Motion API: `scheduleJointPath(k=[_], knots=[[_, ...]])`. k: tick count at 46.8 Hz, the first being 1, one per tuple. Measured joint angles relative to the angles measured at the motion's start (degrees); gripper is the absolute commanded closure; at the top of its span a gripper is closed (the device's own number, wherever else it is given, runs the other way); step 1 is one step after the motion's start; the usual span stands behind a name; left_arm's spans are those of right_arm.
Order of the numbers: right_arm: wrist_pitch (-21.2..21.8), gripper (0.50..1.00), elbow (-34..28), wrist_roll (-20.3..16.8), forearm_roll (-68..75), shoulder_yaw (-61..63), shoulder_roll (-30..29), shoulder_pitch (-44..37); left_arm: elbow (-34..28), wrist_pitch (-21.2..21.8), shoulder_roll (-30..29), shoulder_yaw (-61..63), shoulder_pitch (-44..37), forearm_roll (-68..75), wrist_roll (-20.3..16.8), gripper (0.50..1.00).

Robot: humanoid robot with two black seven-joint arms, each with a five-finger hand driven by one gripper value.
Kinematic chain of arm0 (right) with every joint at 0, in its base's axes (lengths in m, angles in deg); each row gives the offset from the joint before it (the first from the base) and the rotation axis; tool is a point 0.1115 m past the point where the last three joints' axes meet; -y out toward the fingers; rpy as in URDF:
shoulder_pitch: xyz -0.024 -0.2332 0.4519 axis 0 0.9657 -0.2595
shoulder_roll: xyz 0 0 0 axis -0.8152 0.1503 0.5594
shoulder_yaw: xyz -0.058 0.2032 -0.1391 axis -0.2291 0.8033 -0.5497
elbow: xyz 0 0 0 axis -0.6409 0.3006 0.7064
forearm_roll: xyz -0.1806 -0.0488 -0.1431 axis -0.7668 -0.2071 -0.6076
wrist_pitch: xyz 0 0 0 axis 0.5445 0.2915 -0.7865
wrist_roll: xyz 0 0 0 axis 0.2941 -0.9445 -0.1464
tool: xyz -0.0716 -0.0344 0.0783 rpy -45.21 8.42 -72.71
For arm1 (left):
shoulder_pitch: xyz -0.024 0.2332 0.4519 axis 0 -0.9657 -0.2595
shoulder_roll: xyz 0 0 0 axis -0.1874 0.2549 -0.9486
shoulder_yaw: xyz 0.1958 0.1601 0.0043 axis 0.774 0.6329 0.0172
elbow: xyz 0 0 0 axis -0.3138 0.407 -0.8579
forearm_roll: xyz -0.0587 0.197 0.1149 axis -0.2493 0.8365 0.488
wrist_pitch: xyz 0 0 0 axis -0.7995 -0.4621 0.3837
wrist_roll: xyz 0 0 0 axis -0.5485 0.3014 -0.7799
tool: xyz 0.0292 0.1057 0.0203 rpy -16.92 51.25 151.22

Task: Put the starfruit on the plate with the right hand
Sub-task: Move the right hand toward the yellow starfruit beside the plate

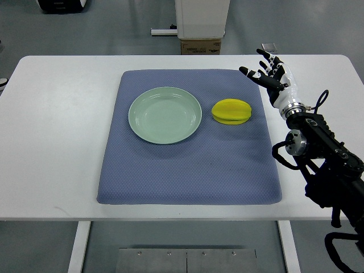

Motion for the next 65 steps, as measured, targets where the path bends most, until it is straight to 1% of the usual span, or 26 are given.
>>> scheduleJointPath(k=[14,23,36,45,65], knots=[[0.1,0.500,0.0,0.0,0.2,-0.1,0.0,0.0,0.0,0.6,0.0,0.0,0.2,-0.3,0.0,0.500],[0.2,0.500,0.1,-0.1,0.3,-0.1,0.0,0.0,-0.1,0.6,0.0,0.0,-1.8,-0.4,0.0,0.500],[1.1,0.500,0.1,-1.0,0.4,-0.1,0.0,-0.9,-0.1,0.6,0.0,-0.1,-1.8,-0.4,0.0,0.500],[1.1,0.500,0.2,-1.0,0.4,-2.3,0.0,-1.2,-0.1,0.6,0.0,0.0,-1.9,-0.4,0.0,0.500],[1.1,0.500,0.6,-1.0,0.5,-2.9,0.0,-1.9,-0.1,0.6,0.0,-0.1,-1.8,-0.4,0.0,0.500]])
